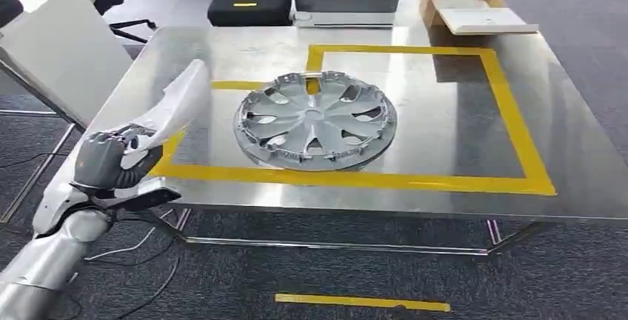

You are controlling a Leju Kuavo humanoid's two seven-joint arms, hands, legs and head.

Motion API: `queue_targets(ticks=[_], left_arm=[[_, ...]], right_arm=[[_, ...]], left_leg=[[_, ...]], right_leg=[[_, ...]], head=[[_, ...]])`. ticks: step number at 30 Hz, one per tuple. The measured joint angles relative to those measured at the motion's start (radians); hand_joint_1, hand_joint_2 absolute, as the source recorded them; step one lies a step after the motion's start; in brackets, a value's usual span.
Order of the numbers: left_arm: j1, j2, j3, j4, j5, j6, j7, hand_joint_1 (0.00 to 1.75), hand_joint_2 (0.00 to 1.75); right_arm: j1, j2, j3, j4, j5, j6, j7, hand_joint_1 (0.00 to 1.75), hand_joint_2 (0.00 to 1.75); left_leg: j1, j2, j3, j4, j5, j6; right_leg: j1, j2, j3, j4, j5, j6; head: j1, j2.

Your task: Take the parts from the cabinet and place them on the table.

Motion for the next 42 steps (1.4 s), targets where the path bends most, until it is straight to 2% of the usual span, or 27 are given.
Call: queue_targets(ticks=[2, 3, 4, 7, 9, 10, 12, 13, 14, 15, 16, 18, 19, 20, 21, 24, 25, 28, 29, 30, 31, 33, 35, 38, 39, 40, 42], left_arm=[[-0.055, 0.016, 0.013, 0.071, -0.006, -0.016, -0.007, 1.75, 1.75], [-0.079, 0.021, 0.016, 0.100, -0.009, -0.020, -0.007, 1.75, 1.75], [-0.099, 0.023, 0.019, 0.126, -0.012, -0.023, -0.007, 1.75, 1.75], [-0.138, 0.025, 0.024, 0.194, -0.030, -0.031, 0.000, 1.75, 1.75], [-0.164, 0.024, 0.023, 0.235, -0.045, -0.040, 0.012, 1.75, 1.75], [-0.180, 0.023, 0.023, 0.251, -0.051, -0.042, 0.014, 1.75, 1.75], [-0.211, 0.018, 0.018, 0.304, -0.060, -0.056, 0.017, 1.75, 1.75], [-0.221, 0.013, 0.016, 0.331, -0.062, -0.061, 0.018, 1.75, 1.75], [-0.231, 0.010, 0.015, 0.351, -0.065, -0.062, 0.019, 1.75, 1.75], [-0.240, 0.003, 0.013, 0.371, -0.069, -0.063, 0.024, 1.75, 1.75], [-0.251, -0.003, 0.008, 0.387, -0.075, -0.064, 0.030, 1.75, 1.75], [-0.278, -0.015, -0.004, 0.416, -0.094, -0.068, 0.036, 1.75, 1.75], [-0.289, -0.020, -0.011, 0.426, -0.103, -0.069, 0.040, 1.75, 1.75], [-0.301, -0.023, -0.020, 0.438, -0.112, -0.075, 0.046, 1.75, 1.75], [-0.309, -0.028, -0.027, 0.447, -0.110, -0.084, 0.048, 1.75, 1.75], [-0.317, -0.063, -0.036, 0.458, -0.044, -0.178, 0.047, 1.75, 1.75], [-0.321, -0.074, -0.041, 0.458, -0.028, -0.208, 0.052, 1.75, 1.75], [-0.333, -0.099, -0.077, 0.457, -0.028, -0.278, 0.089, 1.75, 1.75], [-0.337, -0.106, -0.099, 0.456, -0.045, -0.299, 0.104, 1.75, 1.75], [-0.342, -0.112, -0.123, 0.453, -0.057, -0.314, 0.114, 1.75, 1.75], [-0.350, -0.116, -0.143, 0.449, -0.063, -0.320, 0.122, 1.75, 1.75], [-0.369, -0.125, -0.168, 0.442, -0.069, -0.326, 0.125, 1.75, 1.75], [-0.382, -0.129, -0.184, 0.440, -0.070, -0.329, 0.128, 1.75, 1.75], [-0.385, -0.135, -0.198, 0.440, -0.071, -0.330, 0.128, 1.75, 1.75], [-0.386, -0.138, -0.201, 0.436, -0.071, -0.330, 0.128, 1.75, 1.75], [-0.389, -0.138, -0.203, 0.434, -0.072, -0.330, 0.128, 1.75, 1.75], [-0.393, -0.141, -0.209, 0.434, -0.073, -0.330, 0.128, 1.75, 1.75]], right_arm=[[-0.004, 0.000, 0.005, 0.000, 0.003, 0.005, 0.000, 0.00, 0.00], [-0.006, 0.000, 0.009, 0.000, 0.005, 0.007, 0.002, 0.00, 0.00], [-0.009, 0.000, 0.011, 0.000, 0.007, 0.007, 0.002, 0.00, 0.00], [-0.012, 0.000, 0.018, 0.000, 0.010, 0.010, 0.003, 0.00, 0.00], [-0.013, 0.000, 0.022, 0.000, 0.011, 0.010, 0.005, 0.00, 0.00], [-0.013, 0.000, 0.024, 0.000, 0.012, 0.012, 0.006, 0.00, 0.00], [-0.013, 0.000, 0.027, 0.000, 0.013, 0.018, 0.012, 0.00, 0.00], [-0.013, 0.000, 0.027, 0.000, 0.012, 0.019, 0.017, 0.00, 0.00], [-0.013, 0.000, 0.027, 0.000, 0.012, 0.021, 0.020, 0.00, 0.00], [-0.013, 0.000, 0.028, 0.000, 0.011, 0.021, 0.023, 0.00, 0.00], [-0.015, 0.000, 0.028, -0.001, 0.011, 0.021, 0.026, 0.00, 0.00], [-0.019, 0.000, 0.028, -0.002, 0.010, 0.022, 0.027, 0.00, 0.00], [-0.024, 0.000, 0.028, -0.002, 0.008, 0.023, 0.028, 0.00, 0.00], [-0.025, 0.001, 0.028, -0.002, 0.007, 0.024, 0.030, 0.00, 0.00], [-0.025, 0.001, 0.028, -0.002, 0.004, 0.024, 0.030, 0.00, 0.00], [-0.023, 0.002, 0.027, -0.002, -0.006, 0.024, 0.037, 0.00, 0.00], [-0.024, 0.002, 0.027, -0.002, -0.007, 0.024, 0.038, 0.00, 0.00], [-0.025, 0.003, 0.027, -0.002, -0.010, 0.024, 0.045, 0.00, 0.00], [-0.024, 0.003, 0.027, -0.002, -0.011, 0.024, 0.048, 0.00, 0.00], [-0.024, 0.003, 0.027, -0.002, -0.014, 0.025, 0.051, 0.00, 0.00], [-0.024, 0.003, 0.027, -0.002, -0.015, 0.025, 0.051, 0.00, 0.00], [-0.025, 0.005, 0.027, -0.002, -0.016, 0.025, 0.052, 0.00, 0.00], [-0.025, 0.007, 0.027, -0.002, -0.016, 0.027, 0.053, 0.00, 0.00], [-0.023, 0.008, 0.027, -0.002, -0.018, 0.027, 0.054, 0.00, 0.00], [-0.023, 0.008, 0.027, -0.002, -0.018, 0.027, 0.054, 0.00, 0.00], [-0.023, 0.008, 0.027, -0.002, -0.018, 0.028, 0.054, 0.00, 0.00], [-0.023, 0.008, 0.027, -0.002, -0.018, 0.028, 0.054, 0.00, 0.00]], left_leg=[[-0.001, 0.000, 0.078, -0.171, 0.096, 0.011], [-0.004, 0.000, 0.108, -0.240, 0.114, 0.019], [-0.008, 0.001, 0.118, -0.260, 0.104, 0.021], [-0.012, 0.000, 0.114, -0.268, 0.104, 0.027], [-0.003, 0.002, 0.120, -0.282, 0.114, 0.040], [-0.002, 0.002, 0.118, -0.282, 0.114, 0.043], [-0.003, 0.003, 0.117, -0.282, 0.113, 0.047], [-0.003, 0.003, 0.117, -0.281, 0.113, 0.047], [-0.003, 0.003, 0.117, -0.280, 0.113, 0.047], [-0.002, 0.002, 0.117, -0.280, 0.112, 0.047], [-0.001, 0.002, 0.118, -0.279, 0.111, 0.046], [0.000, 0.000, 0.119, -0.273, 0.104, 0.038], [-0.009, 0.000, 0.113, -0.269, 0.101, 0.032], [-0.008, -0.001, 0.109, -0.266, 0.102, 0.029], [-0.008, -0.001, 0.110, -0.268, 0.103, 0.026], [-0.005, 0.001, 0.109, -0.260, 0.088, 0.013], [-0.005, 0.001, 0.095, -0.221, 0.064, 0.008], [-0.004, 0.001, -0.013, 0.005, -0.029, 0.003], [-0.003, 0.001, -0.036, 0.043, -0.031, 0.003], [-0.003, 0.001, -0.033, 0.028, -0.006, 0.006], [-0.004, 0.001, -0.013, -0.025, 0.036, 0.009], [-0.004, 0.001, 0.058, -0.195, 0.135, 0.020], [-0.011, 0.000, 0.086, -0.254, 0.129, 0.025], [-0.012, -0.001, 0.086, -0.263, 0.121, 0.033], [-0.003, 0.000, 0.093, -0.275, 0.127, 0.040], [-0.003, 0.001, 0.094, -0.277, 0.128, 0.044], [-0.004, 0.001, 0.094, -0.276, 0.127, 0.049]], right_leg=[[0.003, 0.000, 0.003, 0.000, 0.000, 0.000], [0.003, -0.001, 0.002, 0.000, 0.001, 0.001], [0.011, -0.001, -0.003, 0.004, 0.002, 0.006], [0.005, -0.002, -0.008, -0.003, 0.010, 0.021], [0.005, -0.001, -0.024, 0.013, -0.008, 0.033], [0.005, -0.001, -0.044, 0.057, -0.039, 0.037], [0.002, -0.001, -0.120, 0.223, -0.110, 0.043], [0.002, -0.002, -0.151, 0.283, -0.126, 0.045], [0.002, -0.002, -0.163, 0.301, -0.120, 0.047], [0.001, -0.002, -0.153, 0.275, -0.092, 0.048], [0.000, -0.002, -0.124, 0.211, -0.052, 0.047], [-0.002, -0.006, -0.041, 0.031, 0.026, 0.045], [0.003, -0.006, -0.017, 0.014, 0.006, 0.042], [0.001, -0.004, -0.019, 0.006, 0.006, 0.033], [0.002, -0.003, -0.021, 0.006, 0.006, 0.030], [-0.004, -0.002, -0.013, 0.000, 0.007, 0.013], [-0.005, -0.001, -0.010, 0.000, 0.006, 0.008], [-0.003, -0.001, -0.005, 0.000, 0.001, -0.001], [-0.003, -0.001, -0.003, 0.001, 0.000, -0.001], [-0.003, 0.000, -0.001, 0.001, -0.002, -0.001], [-0.003, 0.000, 0.002, 0.001, -0.004, 0.000], [-0.003, 0.002, 0.009, 0.001, -0.008, 0.005], [0.002, 0.007, 0.005, 0.004, -0.010, 0.013], [-0.001, 0.005, 0.004, -0.004, -0.006, 0.030], [0.000, 0.005, -0.004, 0.001, -0.016, 0.036], [0.000, 0.002, -0.017, 0.026, -0.036, 0.040], [-0.003, 0.002, -0.084, 0.178, -0.110, 0.045]], head=[[0.000, 0.000], [0.001, 0.000], [0.001, 0.000], [0.001, 0.000], [0.002, 0.000], [0.007, 0.000], [0.007, 0.000], [0.010, 0.000], [0.009, 0.000], [0.009, 0.000], [0.009, 0.000], [0.010, 0.000], [0.010, 0.000], [0.007, 0.000], [0.008, 0.000], [0.009, 0.000], [0.005, 0.000], [0.005, 0.000], [0.006, 0.000], [0.005, 0.000], [0.005, 0.000], [0.006, 0.000], [0.005, 0.000], [0.006, 0.000], [0.008, 0.000], [0.008, 0.000], [0.009, 0.000]])
